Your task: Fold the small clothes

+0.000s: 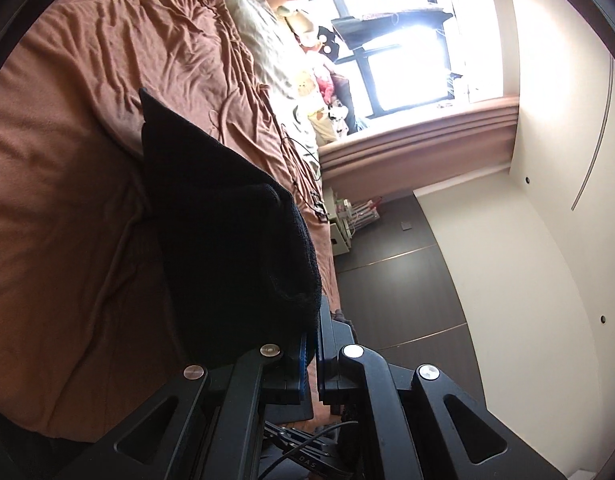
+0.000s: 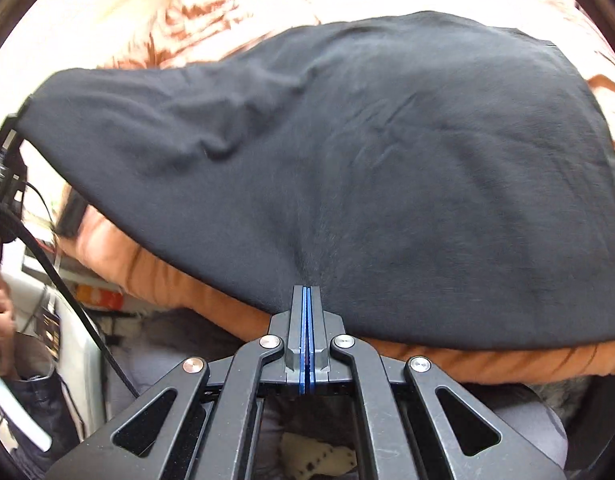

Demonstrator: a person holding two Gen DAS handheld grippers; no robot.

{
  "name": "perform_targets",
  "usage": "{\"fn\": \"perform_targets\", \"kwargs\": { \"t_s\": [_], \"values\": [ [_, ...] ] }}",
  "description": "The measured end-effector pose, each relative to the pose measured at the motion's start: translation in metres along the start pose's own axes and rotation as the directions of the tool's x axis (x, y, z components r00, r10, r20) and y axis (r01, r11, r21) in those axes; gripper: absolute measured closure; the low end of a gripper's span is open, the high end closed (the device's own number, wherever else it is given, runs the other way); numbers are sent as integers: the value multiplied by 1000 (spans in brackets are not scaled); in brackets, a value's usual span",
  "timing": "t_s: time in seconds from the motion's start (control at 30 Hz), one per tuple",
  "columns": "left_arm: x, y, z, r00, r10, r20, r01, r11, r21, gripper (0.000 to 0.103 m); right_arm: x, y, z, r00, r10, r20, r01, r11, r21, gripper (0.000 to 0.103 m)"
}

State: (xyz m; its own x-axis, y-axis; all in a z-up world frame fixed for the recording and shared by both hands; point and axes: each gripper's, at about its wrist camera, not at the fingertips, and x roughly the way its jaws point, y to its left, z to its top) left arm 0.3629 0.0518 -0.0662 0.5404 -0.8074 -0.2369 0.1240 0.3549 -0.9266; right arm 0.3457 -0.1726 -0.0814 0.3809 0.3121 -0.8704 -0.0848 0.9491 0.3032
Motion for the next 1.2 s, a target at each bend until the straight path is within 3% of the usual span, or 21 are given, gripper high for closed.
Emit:
{"fn": "perform_targets", "kwargs": {
  "t_s": [0.4, 0.8, 0.97, 1.13, 1.2],
  "values": [
    [63, -50, -6, 991, -43, -127, 52, 996, 68, 101, -101, -41, -19, 981, -1, 195, -11, 998, 60, 103],
    [135, -79, -31, 966, -20, -256, 56, 990, 131, 101, -150, -85, -50, 960, -41, 277, 1, 990, 142, 103],
    [176, -85, -45, 947, 1, -320, 48, 988, 145, 101, -161, -103, -57, 955, -49, 292, -6, 982, 187, 103],
    [221, -82, -70, 917, 64, -394, 1, 986, 164, 100, -166, -123, -61, 954, -58, 295, -12, 973, 231, 103],
    [235, -75, -78, 893, 128, -432, -54, 982, 180, 87, -167, -129, -65, 955, -56, 292, -19, 968, 248, 101]
  ]
}}
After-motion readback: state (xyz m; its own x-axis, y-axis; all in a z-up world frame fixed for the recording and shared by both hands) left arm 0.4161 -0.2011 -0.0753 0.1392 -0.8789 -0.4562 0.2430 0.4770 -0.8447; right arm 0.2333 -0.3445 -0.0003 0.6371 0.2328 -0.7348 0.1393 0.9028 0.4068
